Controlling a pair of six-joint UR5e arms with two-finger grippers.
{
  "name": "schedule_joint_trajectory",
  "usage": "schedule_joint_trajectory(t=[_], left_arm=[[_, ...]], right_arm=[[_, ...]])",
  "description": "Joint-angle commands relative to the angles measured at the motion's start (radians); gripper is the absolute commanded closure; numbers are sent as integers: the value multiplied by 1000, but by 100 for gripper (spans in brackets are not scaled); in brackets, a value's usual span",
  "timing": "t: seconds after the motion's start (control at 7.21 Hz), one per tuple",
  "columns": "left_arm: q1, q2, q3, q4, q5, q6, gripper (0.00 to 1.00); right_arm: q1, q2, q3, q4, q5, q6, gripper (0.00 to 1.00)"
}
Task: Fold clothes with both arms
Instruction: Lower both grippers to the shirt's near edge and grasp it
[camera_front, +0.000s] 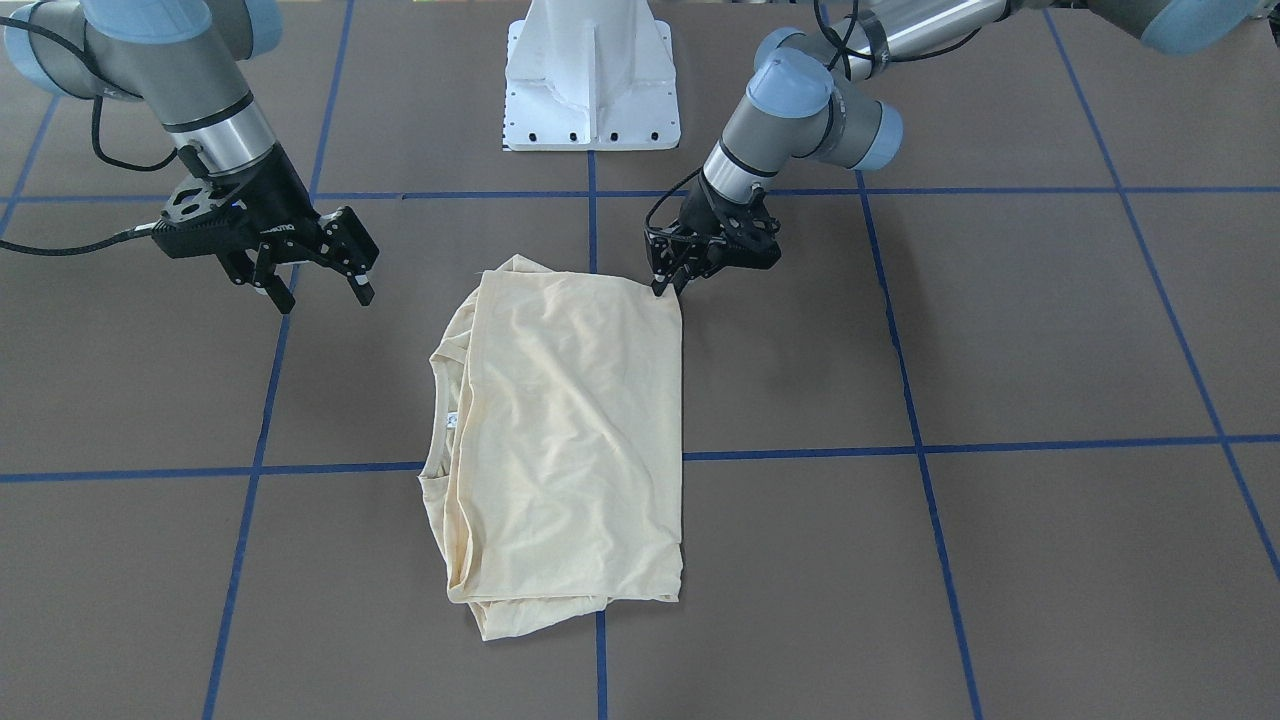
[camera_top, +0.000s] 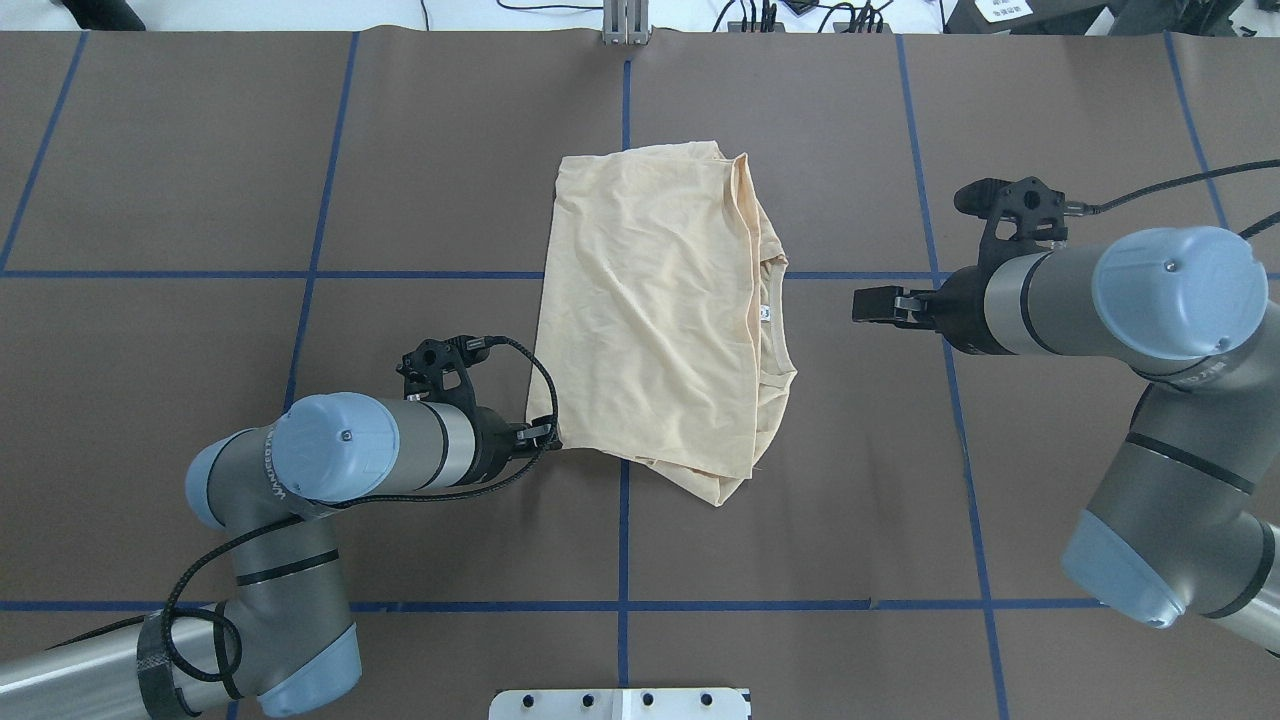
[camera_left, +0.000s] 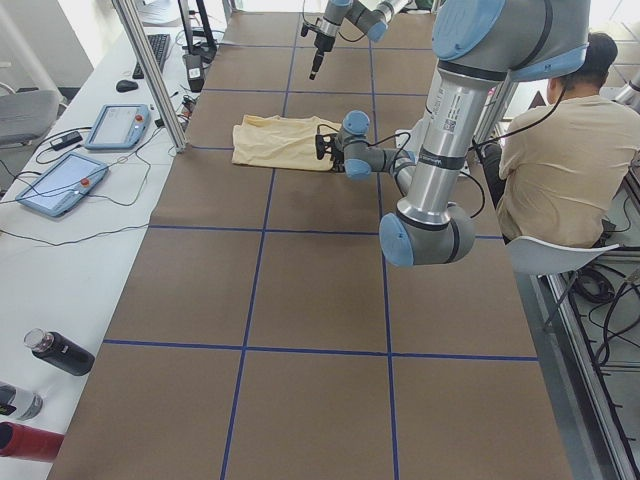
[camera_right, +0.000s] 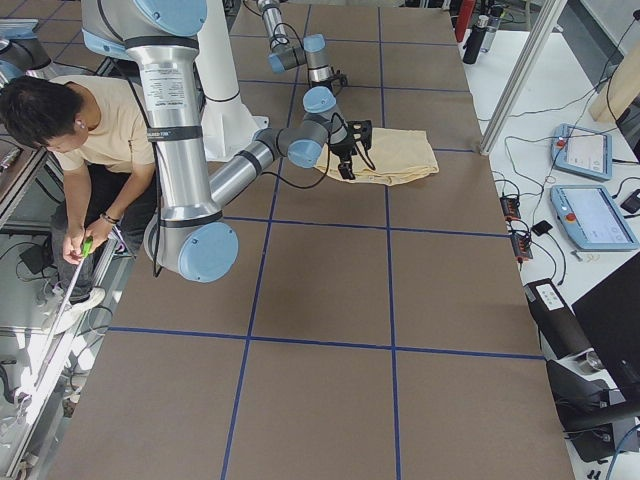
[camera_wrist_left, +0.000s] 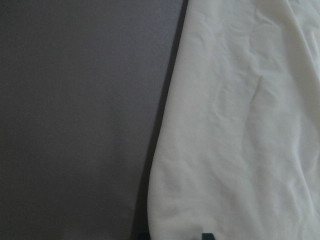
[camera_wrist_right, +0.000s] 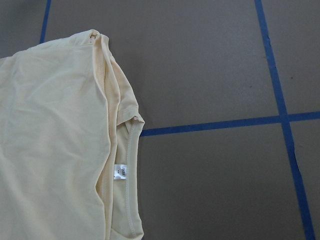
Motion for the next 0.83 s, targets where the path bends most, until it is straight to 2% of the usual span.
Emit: schedule_joint_trajectory(t=[0.0, 0.28, 0.42, 0.69], left_arm=[[-3, 4, -10, 0, 0, 4, 100], [-11, 30, -53, 0, -1, 7, 100], [-12, 71, -110, 0, -2, 9, 100], [0, 190, -237, 2, 2, 7, 100]], right_arm=[[-19, 2, -2, 0, -16, 14, 0], [-86, 24, 5, -2, -82, 162, 0], [-167, 25, 12, -2, -181, 211, 0], [-268, 23, 47, -12, -255, 312, 0]])
